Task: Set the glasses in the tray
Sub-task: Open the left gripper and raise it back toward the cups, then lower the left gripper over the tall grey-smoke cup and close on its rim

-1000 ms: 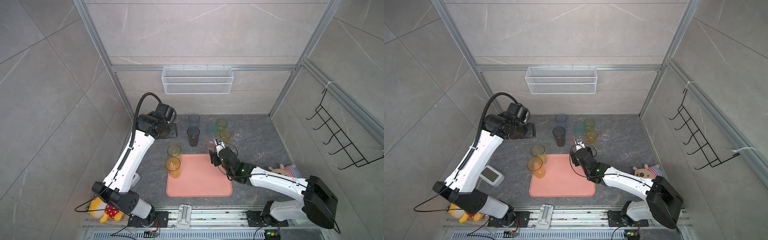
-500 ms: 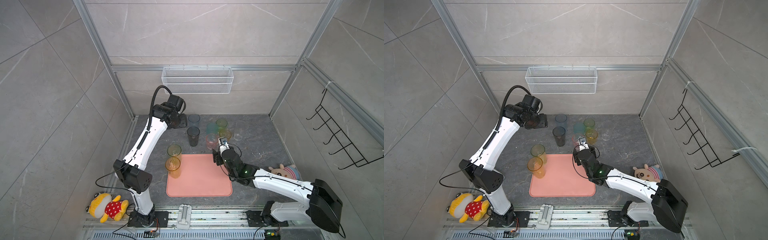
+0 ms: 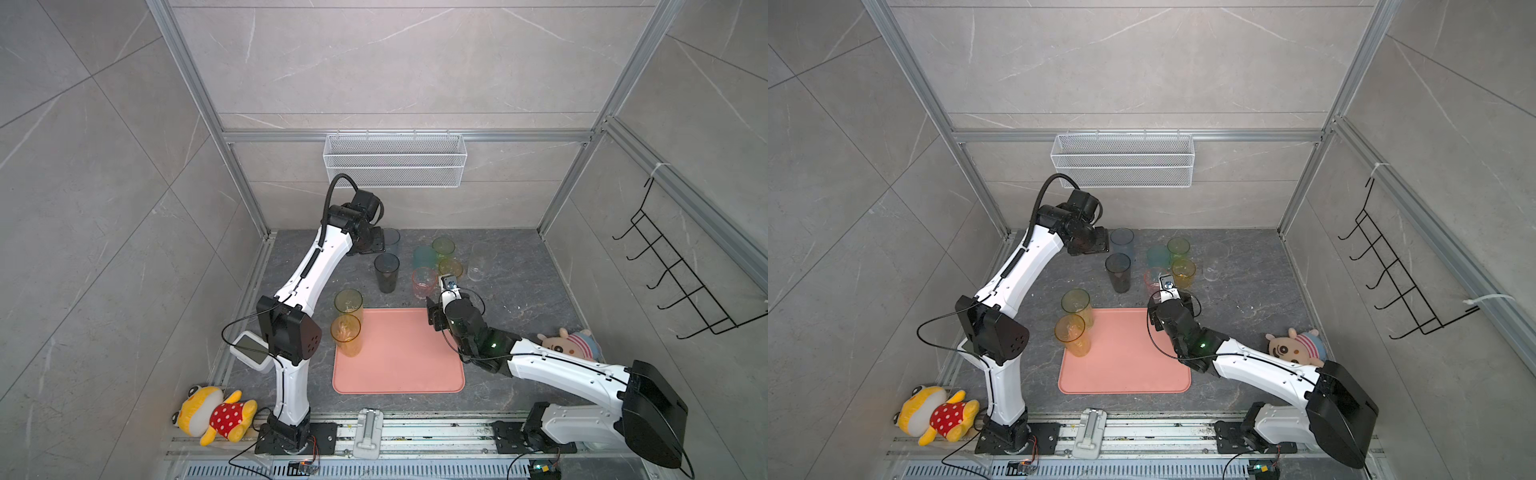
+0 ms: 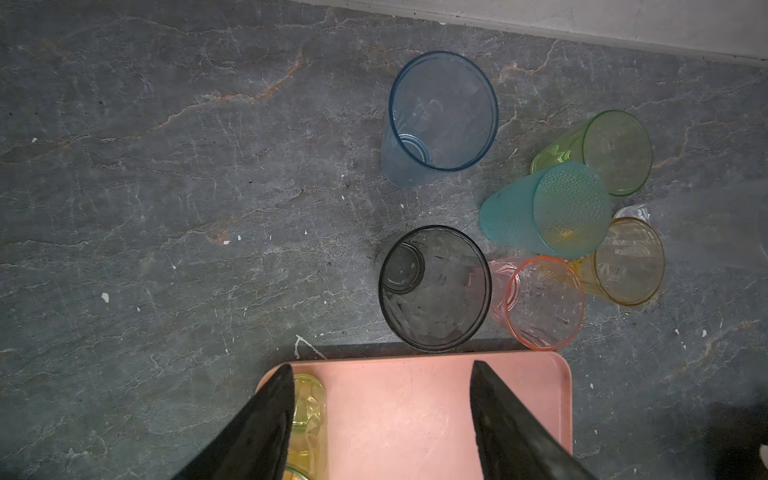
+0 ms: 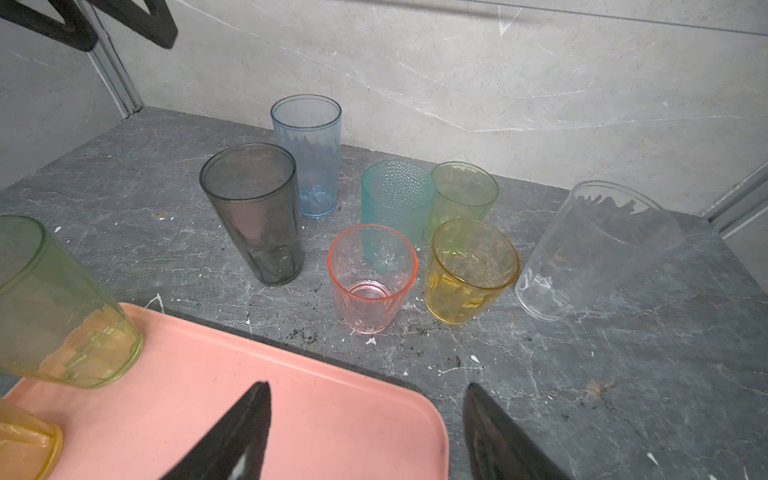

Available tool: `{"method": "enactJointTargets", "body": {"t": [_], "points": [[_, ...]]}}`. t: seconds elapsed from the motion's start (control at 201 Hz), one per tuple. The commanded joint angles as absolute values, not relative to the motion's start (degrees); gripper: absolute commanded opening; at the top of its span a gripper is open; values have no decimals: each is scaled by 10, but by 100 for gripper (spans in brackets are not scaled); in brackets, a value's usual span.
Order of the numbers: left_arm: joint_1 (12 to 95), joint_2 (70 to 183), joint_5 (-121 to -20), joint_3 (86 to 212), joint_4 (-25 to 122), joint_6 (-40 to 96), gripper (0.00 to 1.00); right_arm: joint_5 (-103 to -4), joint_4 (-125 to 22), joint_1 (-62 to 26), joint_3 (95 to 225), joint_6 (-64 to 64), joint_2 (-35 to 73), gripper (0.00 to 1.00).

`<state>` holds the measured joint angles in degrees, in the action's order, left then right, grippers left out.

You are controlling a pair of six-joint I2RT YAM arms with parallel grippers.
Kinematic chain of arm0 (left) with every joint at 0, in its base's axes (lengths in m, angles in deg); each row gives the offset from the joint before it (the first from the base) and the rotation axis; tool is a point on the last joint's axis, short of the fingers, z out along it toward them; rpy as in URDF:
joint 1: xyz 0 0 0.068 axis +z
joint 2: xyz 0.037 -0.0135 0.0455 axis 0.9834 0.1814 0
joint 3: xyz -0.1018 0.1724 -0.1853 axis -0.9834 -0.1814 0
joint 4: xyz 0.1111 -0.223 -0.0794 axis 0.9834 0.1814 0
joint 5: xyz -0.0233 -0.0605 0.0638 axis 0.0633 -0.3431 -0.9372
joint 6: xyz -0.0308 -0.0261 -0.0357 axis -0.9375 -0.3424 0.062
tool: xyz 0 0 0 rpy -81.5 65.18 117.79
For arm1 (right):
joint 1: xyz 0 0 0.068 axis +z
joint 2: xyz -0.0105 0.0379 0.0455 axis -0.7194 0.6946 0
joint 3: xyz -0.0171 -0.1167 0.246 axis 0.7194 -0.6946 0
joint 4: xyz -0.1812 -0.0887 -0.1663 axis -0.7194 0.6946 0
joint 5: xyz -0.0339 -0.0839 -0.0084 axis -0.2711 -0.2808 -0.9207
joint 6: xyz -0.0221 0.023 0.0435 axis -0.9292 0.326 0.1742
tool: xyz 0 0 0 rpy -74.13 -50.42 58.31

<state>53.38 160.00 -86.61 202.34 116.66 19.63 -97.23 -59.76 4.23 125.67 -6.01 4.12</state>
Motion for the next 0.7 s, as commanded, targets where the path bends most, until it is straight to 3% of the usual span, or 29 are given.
{"method": "enactJointTargets", "body": {"t": [0.0,0.692], "points": [[531,1617,-855,2050,1153,194,68,-984,-606,45,1250,-68,30,74],[532,1709,-826,2059,1149,183,67,-979,-600,46,1256,-68,39,74]]}}
